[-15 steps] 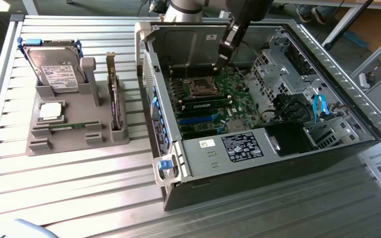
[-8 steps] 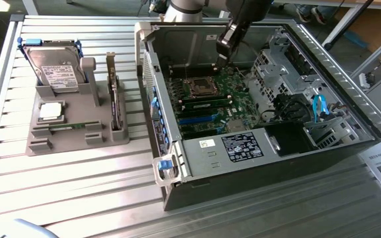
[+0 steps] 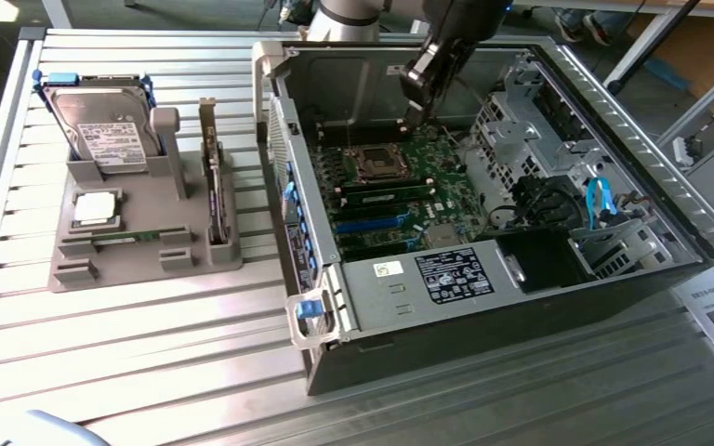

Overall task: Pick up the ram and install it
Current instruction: 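Press down the ram until it locks into place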

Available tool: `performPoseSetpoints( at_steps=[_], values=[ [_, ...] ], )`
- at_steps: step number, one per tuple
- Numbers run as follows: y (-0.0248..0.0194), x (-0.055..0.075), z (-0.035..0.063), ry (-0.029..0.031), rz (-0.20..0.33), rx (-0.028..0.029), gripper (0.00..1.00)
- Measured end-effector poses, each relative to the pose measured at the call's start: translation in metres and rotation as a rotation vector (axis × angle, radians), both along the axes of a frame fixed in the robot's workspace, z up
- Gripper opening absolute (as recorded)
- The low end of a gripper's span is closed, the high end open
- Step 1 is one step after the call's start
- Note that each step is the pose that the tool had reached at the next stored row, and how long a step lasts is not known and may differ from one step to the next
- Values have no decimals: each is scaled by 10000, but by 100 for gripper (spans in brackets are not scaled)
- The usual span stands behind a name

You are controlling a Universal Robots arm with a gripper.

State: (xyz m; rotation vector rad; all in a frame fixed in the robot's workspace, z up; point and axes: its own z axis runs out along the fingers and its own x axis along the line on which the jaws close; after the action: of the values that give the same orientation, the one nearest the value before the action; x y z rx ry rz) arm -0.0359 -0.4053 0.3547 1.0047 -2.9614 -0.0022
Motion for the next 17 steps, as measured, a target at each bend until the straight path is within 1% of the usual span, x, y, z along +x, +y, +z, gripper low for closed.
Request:
performPoseSetpoints(
  at_steps=[17],
  values=[
    [0, 0, -11, 0, -2337, 1, 10]
  ],
)
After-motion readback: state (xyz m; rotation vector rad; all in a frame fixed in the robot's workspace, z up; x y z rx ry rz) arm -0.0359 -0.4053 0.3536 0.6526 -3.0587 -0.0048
